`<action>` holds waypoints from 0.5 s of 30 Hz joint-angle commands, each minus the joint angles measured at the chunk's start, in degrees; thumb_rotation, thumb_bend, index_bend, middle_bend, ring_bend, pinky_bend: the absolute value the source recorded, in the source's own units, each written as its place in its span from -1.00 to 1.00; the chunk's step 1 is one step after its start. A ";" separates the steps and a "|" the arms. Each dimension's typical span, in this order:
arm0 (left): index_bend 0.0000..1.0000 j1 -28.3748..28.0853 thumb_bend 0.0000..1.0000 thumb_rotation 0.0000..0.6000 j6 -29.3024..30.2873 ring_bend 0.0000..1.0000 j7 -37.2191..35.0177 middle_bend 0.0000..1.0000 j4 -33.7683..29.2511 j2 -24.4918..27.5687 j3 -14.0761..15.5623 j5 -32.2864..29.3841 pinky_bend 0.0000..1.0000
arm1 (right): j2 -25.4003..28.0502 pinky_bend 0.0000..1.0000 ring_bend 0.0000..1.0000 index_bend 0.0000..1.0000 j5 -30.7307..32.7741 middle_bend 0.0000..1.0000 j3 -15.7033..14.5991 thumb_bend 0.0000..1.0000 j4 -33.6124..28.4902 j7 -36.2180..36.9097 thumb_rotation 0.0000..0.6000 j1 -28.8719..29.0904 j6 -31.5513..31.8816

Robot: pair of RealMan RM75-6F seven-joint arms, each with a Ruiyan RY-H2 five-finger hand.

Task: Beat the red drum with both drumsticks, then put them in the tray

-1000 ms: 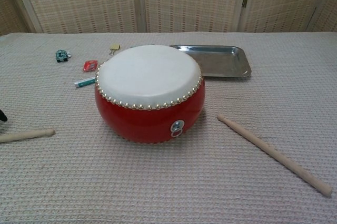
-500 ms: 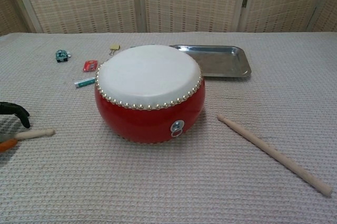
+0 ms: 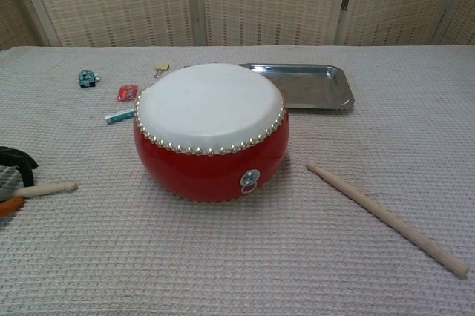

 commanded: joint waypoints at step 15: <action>0.30 3.60 -0.16 1.00 6.06 -0.38 -33.84 -0.09 0.61 0.69 -4.33 5.65 -0.50 | 0.34 -0.53 -0.83 -0.82 0.09 -0.63 0.23 -0.96 -0.40 0.37 1.00 -0.33 0.53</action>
